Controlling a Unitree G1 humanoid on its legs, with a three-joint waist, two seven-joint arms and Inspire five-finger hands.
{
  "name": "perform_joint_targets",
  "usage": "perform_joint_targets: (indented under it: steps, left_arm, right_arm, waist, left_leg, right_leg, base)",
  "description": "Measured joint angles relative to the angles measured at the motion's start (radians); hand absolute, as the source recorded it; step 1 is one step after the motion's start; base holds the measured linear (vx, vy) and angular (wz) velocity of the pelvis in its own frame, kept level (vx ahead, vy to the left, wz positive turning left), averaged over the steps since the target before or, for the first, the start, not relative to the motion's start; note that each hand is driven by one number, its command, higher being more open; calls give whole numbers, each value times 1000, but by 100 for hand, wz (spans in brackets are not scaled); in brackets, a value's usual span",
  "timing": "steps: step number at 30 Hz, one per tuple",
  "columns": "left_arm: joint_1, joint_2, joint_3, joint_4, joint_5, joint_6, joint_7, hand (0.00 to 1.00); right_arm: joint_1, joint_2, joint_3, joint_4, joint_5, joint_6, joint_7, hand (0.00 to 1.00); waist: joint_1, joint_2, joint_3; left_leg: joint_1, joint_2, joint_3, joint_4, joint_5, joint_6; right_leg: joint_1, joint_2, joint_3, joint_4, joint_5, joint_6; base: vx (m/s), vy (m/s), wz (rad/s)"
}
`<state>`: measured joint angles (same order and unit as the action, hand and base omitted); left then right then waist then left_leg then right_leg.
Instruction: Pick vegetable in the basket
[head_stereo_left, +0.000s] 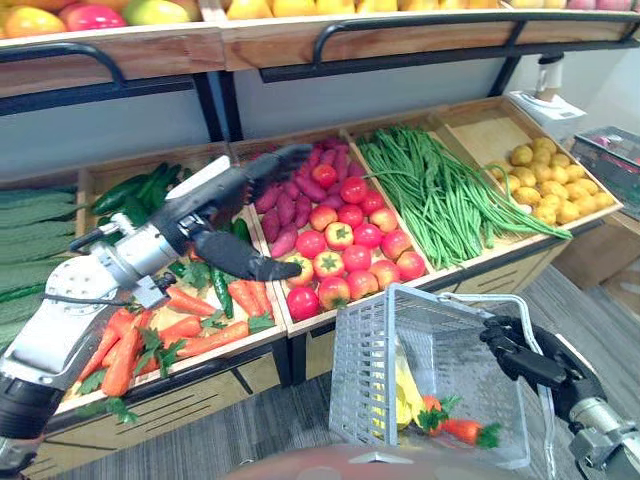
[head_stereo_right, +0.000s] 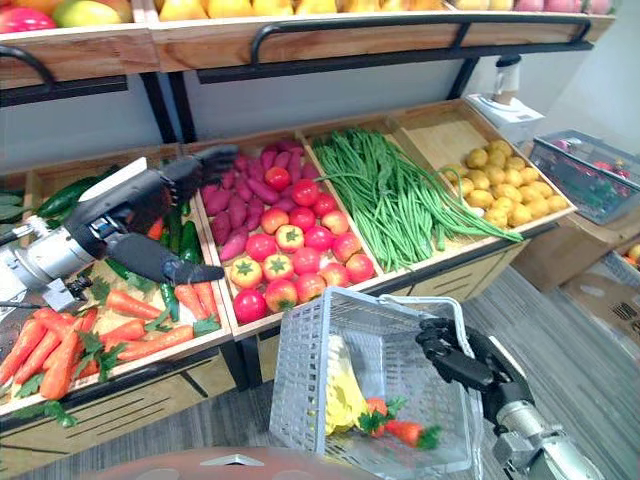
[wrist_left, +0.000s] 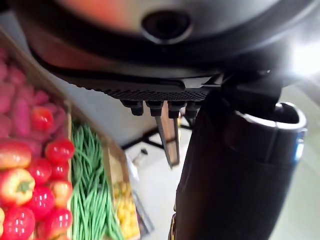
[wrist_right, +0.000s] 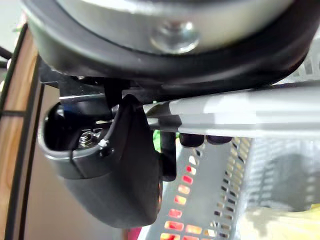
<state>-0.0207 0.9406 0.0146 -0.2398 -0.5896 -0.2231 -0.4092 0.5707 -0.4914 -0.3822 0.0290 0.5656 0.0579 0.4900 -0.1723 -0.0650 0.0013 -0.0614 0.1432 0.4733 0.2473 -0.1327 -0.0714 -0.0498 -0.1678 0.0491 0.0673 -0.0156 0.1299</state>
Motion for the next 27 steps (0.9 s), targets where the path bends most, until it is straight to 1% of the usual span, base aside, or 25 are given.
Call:
perform_joint_targets:
  steps: [3,5,6,7,8,9,11,12,14,15,17,20,22,23,25,26,27]
  left_arm:
    - [40,-55,51,31,5,-1,41,100]
    - [78,-137,127,45,21,-2,77,100]
    - [82,-160,145,46,32,-3,87,100]
    - [94,-211,186,47,56,-14,114,100]
    - [102,-237,210,47,62,-19,126,100]
    - [112,-288,253,48,79,-21,144,100]
    - [122,-433,361,53,99,-25,218,100]
    - [126,-466,385,53,114,-29,238,100]
    - [167,-572,467,53,150,-38,308,100]
    - [176,-594,481,53,163,-38,322,100]
    - [209,-670,523,53,178,-38,362,100]
    - [232,-722,582,57,212,-38,393,100]
    - [231,-772,672,94,237,-49,438,100]
    - [230,-796,721,138,239,-64,493,100]
    - [227,-832,788,214,233,-68,574,100]
    - [229,-857,829,285,199,-72,636,100]
    - [231,-866,845,313,188,-75,663,100]
  right_arm:
    - [1,22,-44,27,0,-2,-21,0]
    - [-5,39,-77,64,0,-5,-32,0]
    - [-6,44,-85,72,0,-6,-36,0]
    - [-11,60,-106,87,-1,-6,-44,0]
    - [-15,69,-115,92,-1,-6,-47,0]
    - [-20,85,-131,101,-1,-6,-51,0]
    - [-39,132,-175,125,-4,-7,-80,0]
    - [-39,143,-183,125,-5,-7,-85,0]
    - [-38,154,-204,125,-8,-7,-94,0]
    - [-38,155,-211,125,-8,-7,-98,0]
    - [-39,155,-252,126,-9,-6,-108,0]
    - [-41,154,-314,126,-10,-7,-110,0]
    - [-63,153,-377,130,-10,-7,-138,0]
    - [-91,153,-410,141,-6,-7,-172,0]
    - [-141,153,-455,168,9,-9,-225,0]
    - [-175,153,-484,186,34,-18,-268,0]
    - [-188,153,-496,194,39,-24,-281,0]
  waist:
    - [8,-1,-6]
    - [10,-8,-13]
    - [12,-9,-14]
    - [13,-11,-16]
    - [14,-11,-16]
    - [12,-11,-17]
    - [10,-12,-19]
    - [9,-12,-19]
    - [8,-11,-19]
    - [8,-10,-20]
    - [10,-11,-19]
    - [12,-12,-18]
    - [11,-11,-18]
    - [4,-10,-18]
    - [2,-11,-18]
    - [3,-6,-18]
    - [4,-5,-18]
  left_leg:
    - [-1,-14,-23,-39,27,-1]
    - [-1,-22,-43,-77,55,-2]
    - [-1,-25,-46,-84,61,-3]
    - [-1,-28,-54,-100,73,-2]
    - [-1,-29,-57,-106,79,0]
    - [1,-31,-62,-116,88,4]
    - [3,-32,-72,-136,101,2]
    - [4,-33,-74,-141,104,2]
    - [19,-38,-76,-172,119,0]
    - [21,-40,-78,-178,122,0]
    - [36,-47,-82,-205,135,1]
    - [43,-49,-85,-217,136,-6]
    - [46,-48,-84,-218,137,-7]
    - [50,-47,-83,-217,137,-7]
    - [54,-46,-79,-217,137,-8]
    - [54,-46,-79,-216,136,-7]
    - [54,-46,-79,-215,136,-7]
  right_leg:
    - [0,-4,-25,0,-3,-4]
    - [-1,-4,-50,-1,-6,-10]
    - [-2,-4,-54,-1,-7,-11]
    - [-3,-4,-62,-1,-6,-11]
    - [-3,-4,-66,-1,-6,-11]
    - [-3,-3,-72,-1,-6,-11]
    - [-2,0,-82,-1,-5,-9]
    - [-2,0,-84,-1,-5,-9]
    - [2,1,-87,-2,-6,-10]
    - [3,1,-89,-3,-6,-10]
    - [9,-1,-94,-3,-6,-11]
    - [17,-1,-99,-7,-8,-13]
    - [18,0,-98,-6,-12,-19]
    - [19,1,-97,-7,-14,-21]
    - [20,1,-92,-7,-14,-22]
    - [20,1,-91,-8,-14,-21]
    - [20,1,-91,-8,-14,-21]
  base:
    - [-2,-28,27]
    - [12,-32,28]
    - [20,-39,25]
    - [18,-25,15]
    - [22,-30,17]
    - [18,-27,13]
    - [13,-27,13]
    - [8,-21,8]
    - [4,-13,5]
    - [-2,-4,9]
    - [-7,2,9]
    - [-9,3,4]
    - [-14,0,-2]
    - [-27,-2,-7]
    - [-24,1,-6]
    - [0,0,0]
    - [0,0,0]
